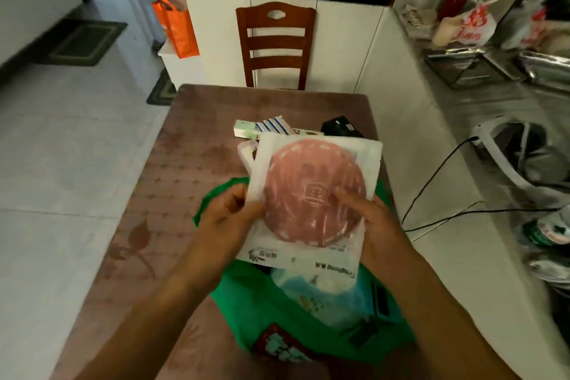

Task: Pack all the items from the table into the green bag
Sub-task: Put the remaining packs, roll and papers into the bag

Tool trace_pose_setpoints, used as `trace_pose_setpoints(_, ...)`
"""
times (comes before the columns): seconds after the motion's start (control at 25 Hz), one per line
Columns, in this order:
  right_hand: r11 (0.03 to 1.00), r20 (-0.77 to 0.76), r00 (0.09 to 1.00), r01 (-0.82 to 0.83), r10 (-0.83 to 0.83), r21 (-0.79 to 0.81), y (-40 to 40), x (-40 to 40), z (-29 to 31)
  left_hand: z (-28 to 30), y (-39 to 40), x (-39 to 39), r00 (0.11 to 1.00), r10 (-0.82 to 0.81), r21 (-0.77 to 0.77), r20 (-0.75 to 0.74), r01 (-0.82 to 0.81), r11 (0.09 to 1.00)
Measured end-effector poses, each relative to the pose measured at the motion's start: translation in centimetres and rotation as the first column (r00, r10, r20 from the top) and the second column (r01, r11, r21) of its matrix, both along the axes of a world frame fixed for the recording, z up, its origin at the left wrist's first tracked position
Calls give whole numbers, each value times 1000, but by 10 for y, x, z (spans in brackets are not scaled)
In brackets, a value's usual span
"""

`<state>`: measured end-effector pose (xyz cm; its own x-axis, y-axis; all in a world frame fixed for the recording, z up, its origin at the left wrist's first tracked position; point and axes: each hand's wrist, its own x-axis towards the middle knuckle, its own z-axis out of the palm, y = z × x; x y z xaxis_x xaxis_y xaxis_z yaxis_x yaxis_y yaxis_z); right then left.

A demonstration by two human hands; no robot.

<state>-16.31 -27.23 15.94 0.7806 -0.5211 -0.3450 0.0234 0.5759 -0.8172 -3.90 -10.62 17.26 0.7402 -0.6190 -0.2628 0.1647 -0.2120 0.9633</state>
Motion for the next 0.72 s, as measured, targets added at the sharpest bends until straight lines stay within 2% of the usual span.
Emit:
trace_pose_setpoints(0.04, 996, -180, 983, 13, -28, -87, -5, -6, -10, -19, -3, -10, 995, -70, 174, 73, 56, 983)
trace_pose_setpoints(0.08, 979, -355, 935, -59, -14, -194, -9, -12, -23, -38, -4, -14, 972, -180, 351, 154, 117, 929)
trace_pose_setpoints(0.12, 934, -502, 863, -226, 60, -278, -12, -19, -36, -51, -4, -17, 924, -300, 522, 236, 140, 842)
trace_pose_setpoints(0.16, 847, -625, 767, -424, 146, -322, -13, -27, -48, -59, -3, -18, 858, -409, 667, 312, 109, 737)
trace_pose_setpoints(0.2, 719, -720, 668, -594, 190, -361, -16, -35, -62, -62, -2, -18, 790, -472, 745, 392, 29, 667)
trace_pose_setpoints(0.24, 587, -787, 597, -697, 157, -412, -20, -42, -75, -61, -4, -17, 722, -490, 753, 488, -64, 655)
trace_pose_setpoints(0.28, 456, -831, 553, -757, 63, -469, -25, -46, -83, -53, -8, -17, 654, -477, 715, 587, -143, 684)
trace_pose_setpoints(0.36, 240, -827, 544, -792, -141, -562, -32, -49, -88, -31, -23, -9, 572, -367, 552, 734, -188, 812)
trace_pose_setpoints(0.4, 205, -797, 572, -771, -192, -603, -35, -46, -87, -26, -35, 4, 589, -296, 469, 752, -163, 868)
trace_pose_setpoints(0.48, 261, -716, 668, -668, -201, -697, -39, -36, -78, -23, -68, 42, 708, -161, 329, 688, -106, 938)
trace_pose_setpoints(0.52, 302, -671, 713, -606, -202, -735, -38, -31, -74, -32, -87, 67, 750, -138, 315, 646, -97, 944)
trace_pose_setpoints(0.6, 373, -605, 766, -508, -215, -776, -35, -24, -68, -56, -120, 110, 824, -147, 407, 547, -109, 907)
trace_pose_setpoints(0.64, 386, -595, 771, -490, -225, -781, -32, -22, -67, -77, -131, 131, 887, -140, 466, 439, -92, 880)
trace_pose_setpoints(0.72, 396, -605, 760, -493, -239, -775, -25, -18, -75, -129, -147, 166, 997, -27, 488, 75, -13, 873)
